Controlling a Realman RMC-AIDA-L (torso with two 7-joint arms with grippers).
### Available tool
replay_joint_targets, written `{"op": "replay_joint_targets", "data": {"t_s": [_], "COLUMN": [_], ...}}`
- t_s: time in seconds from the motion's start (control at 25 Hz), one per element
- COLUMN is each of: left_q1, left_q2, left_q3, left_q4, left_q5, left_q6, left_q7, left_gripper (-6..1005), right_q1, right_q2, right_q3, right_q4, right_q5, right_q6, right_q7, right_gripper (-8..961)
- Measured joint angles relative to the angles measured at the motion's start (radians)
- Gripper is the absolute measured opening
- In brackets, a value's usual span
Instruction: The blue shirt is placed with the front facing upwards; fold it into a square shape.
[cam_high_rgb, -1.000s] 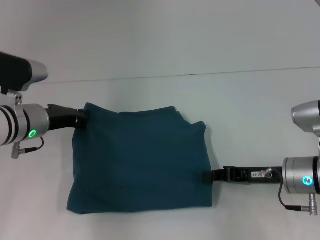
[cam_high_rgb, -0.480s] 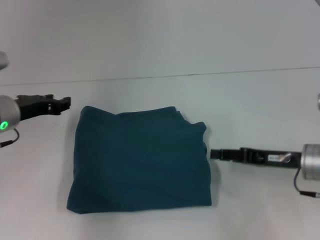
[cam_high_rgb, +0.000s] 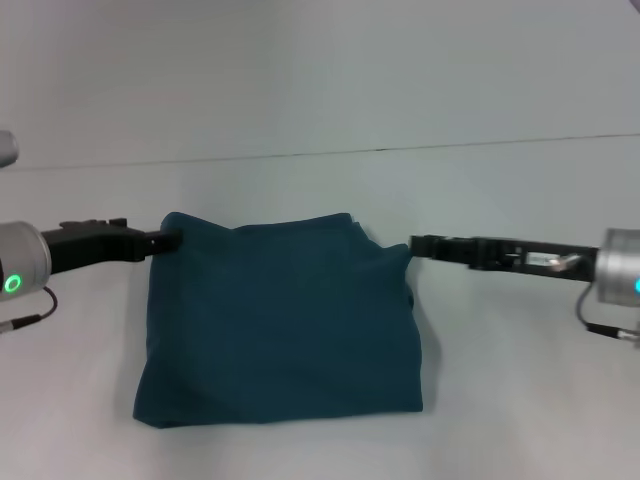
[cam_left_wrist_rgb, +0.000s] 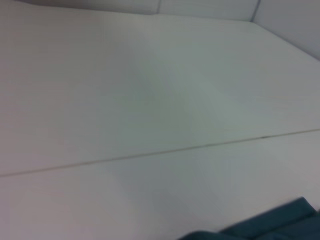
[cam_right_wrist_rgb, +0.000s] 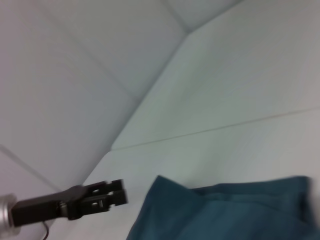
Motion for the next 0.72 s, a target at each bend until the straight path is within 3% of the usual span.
{"op": "replay_joint_targets", "data": {"t_s": [0.08,0.16,0.4,0.72], "left_q1": [0.005,0.012,0.036,0.047], "left_q2": [0.001,0.002,0.003,0.0], "left_q3": [0.0,-0.004,-0.024,-0.017], "left_q4": [-0.004,-0.004,-0.004,-0.006], "left_q5": [-0.013,-0.025,-0.043,-0.045], "left_q6": [0.022,0.053,0.078,0.08], "left_q7": [0.013,0.029,0.049,0.049], "left_gripper": [772,814,889,889], "right_q1": [0.035,0.063,0.111,0.163], "right_q2": [0.006,0.013,0.021,0.026], "right_q3": [-0.01,-0.029,-0.116,-0.199], "right_q4": [0.032,0.062,0.146,0.222], "right_q5": [-0.015,-0.027,-0.037,-0.034], "right_q6": [0.019,0.05,0.137,0.266], "right_q7": [-0.051,-0.098,-0.188,-0.23], "right_gripper": [538,363,145,42]}}
